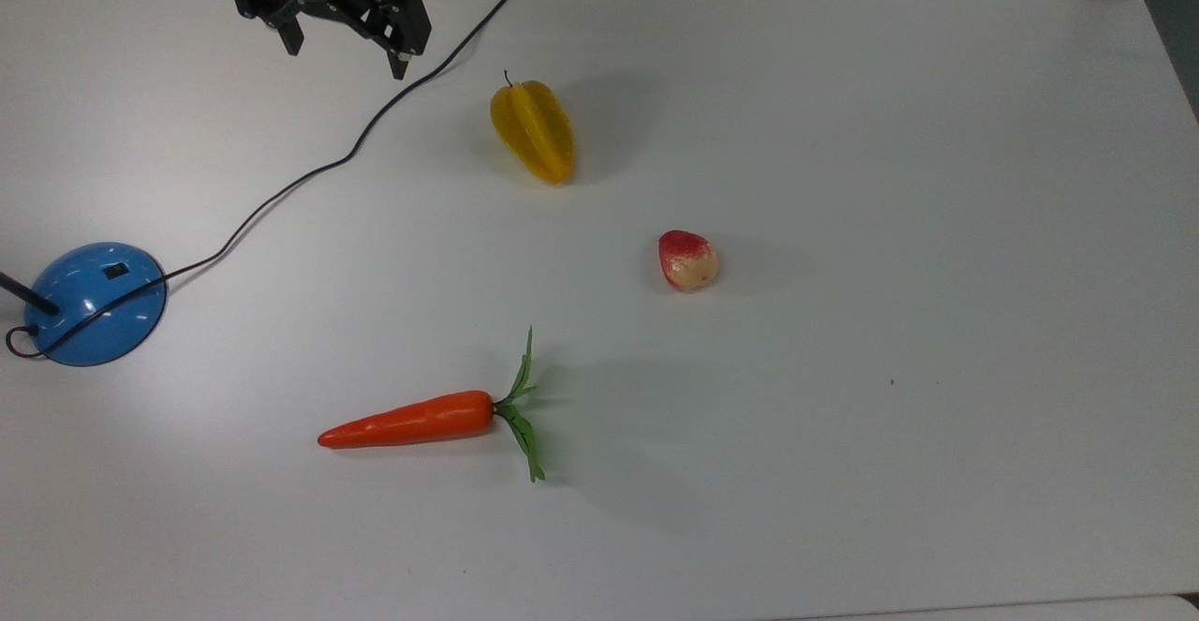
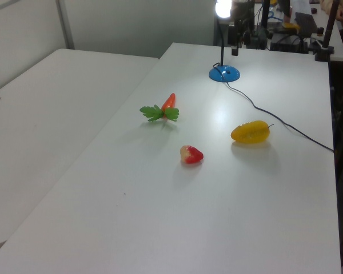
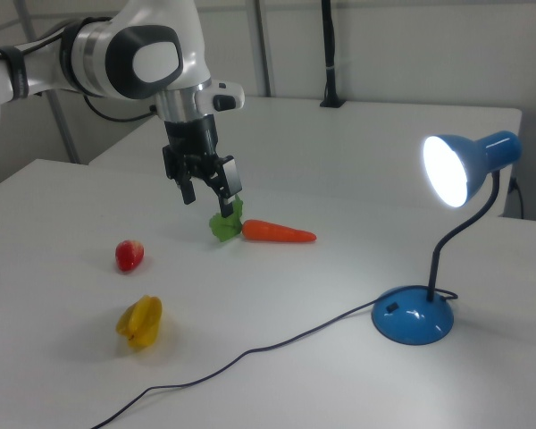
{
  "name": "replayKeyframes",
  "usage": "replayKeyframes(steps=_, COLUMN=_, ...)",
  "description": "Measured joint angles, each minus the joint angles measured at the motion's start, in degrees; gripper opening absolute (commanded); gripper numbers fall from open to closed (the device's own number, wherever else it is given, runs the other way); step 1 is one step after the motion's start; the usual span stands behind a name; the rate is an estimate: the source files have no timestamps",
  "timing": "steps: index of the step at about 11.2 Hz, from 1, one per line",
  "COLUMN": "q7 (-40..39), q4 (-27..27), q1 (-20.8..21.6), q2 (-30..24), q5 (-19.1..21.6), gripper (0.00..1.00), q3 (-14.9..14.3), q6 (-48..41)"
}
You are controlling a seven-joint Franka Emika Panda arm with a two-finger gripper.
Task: Turn off lamp
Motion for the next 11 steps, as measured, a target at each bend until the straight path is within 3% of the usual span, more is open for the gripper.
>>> replayKeyframes(steps=11, q7=0.00, q4=-0.33, q1=-0.71, q2=0.22, q5=-0.02, gripper=1.00, q3=-0.43, q6=0.00)
